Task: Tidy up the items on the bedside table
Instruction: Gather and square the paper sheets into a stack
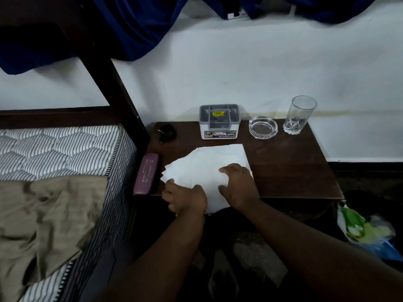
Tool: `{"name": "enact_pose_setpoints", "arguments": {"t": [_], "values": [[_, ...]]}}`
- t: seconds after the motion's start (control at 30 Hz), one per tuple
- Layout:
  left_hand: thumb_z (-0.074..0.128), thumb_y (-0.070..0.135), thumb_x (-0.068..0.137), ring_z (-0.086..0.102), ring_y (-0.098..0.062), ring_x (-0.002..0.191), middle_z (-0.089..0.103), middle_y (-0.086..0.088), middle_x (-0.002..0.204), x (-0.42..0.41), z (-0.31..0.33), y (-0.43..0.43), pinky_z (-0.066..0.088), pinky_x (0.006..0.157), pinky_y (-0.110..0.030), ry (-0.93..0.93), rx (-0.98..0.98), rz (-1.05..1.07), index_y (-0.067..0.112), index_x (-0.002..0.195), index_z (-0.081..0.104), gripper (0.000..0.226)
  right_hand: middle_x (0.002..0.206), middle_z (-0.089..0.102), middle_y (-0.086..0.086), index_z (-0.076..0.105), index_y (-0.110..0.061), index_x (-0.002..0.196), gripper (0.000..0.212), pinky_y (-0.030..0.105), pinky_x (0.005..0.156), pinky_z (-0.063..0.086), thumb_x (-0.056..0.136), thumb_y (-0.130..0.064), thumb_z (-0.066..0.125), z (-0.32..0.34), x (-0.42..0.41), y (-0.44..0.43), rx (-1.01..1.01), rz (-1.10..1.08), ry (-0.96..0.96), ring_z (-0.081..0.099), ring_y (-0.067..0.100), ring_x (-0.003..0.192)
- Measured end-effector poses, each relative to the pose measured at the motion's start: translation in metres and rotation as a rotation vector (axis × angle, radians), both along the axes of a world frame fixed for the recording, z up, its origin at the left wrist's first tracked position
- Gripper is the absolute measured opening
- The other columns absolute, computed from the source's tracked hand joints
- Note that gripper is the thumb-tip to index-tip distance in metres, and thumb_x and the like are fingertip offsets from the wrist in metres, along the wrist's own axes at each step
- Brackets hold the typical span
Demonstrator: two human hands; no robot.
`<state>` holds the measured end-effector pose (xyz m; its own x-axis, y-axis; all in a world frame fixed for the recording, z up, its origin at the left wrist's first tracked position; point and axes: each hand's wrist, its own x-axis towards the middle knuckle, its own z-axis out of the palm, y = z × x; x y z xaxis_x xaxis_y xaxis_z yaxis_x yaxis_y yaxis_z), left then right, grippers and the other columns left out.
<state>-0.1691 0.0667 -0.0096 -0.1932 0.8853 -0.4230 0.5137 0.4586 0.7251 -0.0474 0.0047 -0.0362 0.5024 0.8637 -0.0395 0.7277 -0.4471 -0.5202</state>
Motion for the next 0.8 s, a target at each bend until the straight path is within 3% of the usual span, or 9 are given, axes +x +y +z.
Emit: {"name": "enact_pose_setpoints", "arguments": {"t": [0.27,0.4,0.47,0.6,0.7,0.8], "values": [[0.07,0.004,0.08,0.055,-0.039,0.12,0.038,-0.016,0.147,-0.001,0.002,0.002,0.051,0.102,-0.046,-0.159,0.15,0.028,0.019,0.147,0.032,0.079,0.138,0.056,0.003,0.062,-0.019,0.132,0.053,0.036,0.109,0.039,0.081,-0.027,0.075,-0.005,-0.001,-0.001,0.045,-0.005,-0.002,0.048,0.027,0.129],[0.066,0.002,0.081,0.059,-0.035,0.121,0.049,-0.012,0.142,-0.004,-0.003,0.004,0.054,0.102,-0.048,-0.269,0.117,-0.019,0.029,0.153,0.025,0.087,0.134,0.058,0.003,0.064,-0.019,0.128,0.051,0.037,0.108,0.039,0.079,-0.025,0.077,-0.009,0.0,-0.001,0.077,0.001,0.011,0.05,0.027,0.127],[0.065,0.002,0.083,0.053,-0.034,0.126,0.043,-0.012,0.147,-0.003,-0.001,0.002,0.05,0.105,-0.046,-0.196,0.144,-0.068,0.035,0.156,0.021,0.092,0.131,0.06,0.003,0.064,-0.02,0.125,0.051,0.038,0.107,0.041,0.076,-0.025,0.078,-0.01,0.001,-0.002,0.1,-0.003,0.021,0.051,0.027,0.126],[0.072,0.017,0.081,0.032,-0.035,0.143,0.026,-0.008,0.162,0.001,0.003,-0.001,0.033,0.113,-0.05,0.253,0.409,-0.205,0.029,0.153,0.036,0.081,0.13,0.06,0.003,0.066,-0.021,0.123,0.051,0.036,0.106,0.042,0.075,-0.026,0.079,-0.009,0.004,-0.003,0.115,-0.042,0.005,0.051,0.027,0.123],[0.07,0.025,0.084,0.035,-0.031,0.145,0.037,-0.007,0.16,0.009,-0.002,0.002,0.031,0.117,-0.045,0.154,0.353,-0.389,0.019,0.152,0.038,0.075,0.132,0.059,0.003,0.065,-0.021,0.125,0.051,0.037,0.107,0.042,0.076,-0.028,0.08,-0.008,0.005,-0.003,0.096,-0.047,0.016,0.05,0.027,0.125],[0.071,0.028,0.086,0.037,-0.029,0.146,0.037,-0.006,0.16,0.018,-0.002,0.003,0.032,0.118,-0.04,0.03,0.229,-0.417,0.018,0.156,0.03,0.082,0.131,0.06,0.004,0.066,-0.02,0.124,0.051,0.037,0.107,0.042,0.076,-0.027,0.08,-0.011,0.006,-0.002,0.104,-0.038,0.019,0.051,0.028,0.125]]}}
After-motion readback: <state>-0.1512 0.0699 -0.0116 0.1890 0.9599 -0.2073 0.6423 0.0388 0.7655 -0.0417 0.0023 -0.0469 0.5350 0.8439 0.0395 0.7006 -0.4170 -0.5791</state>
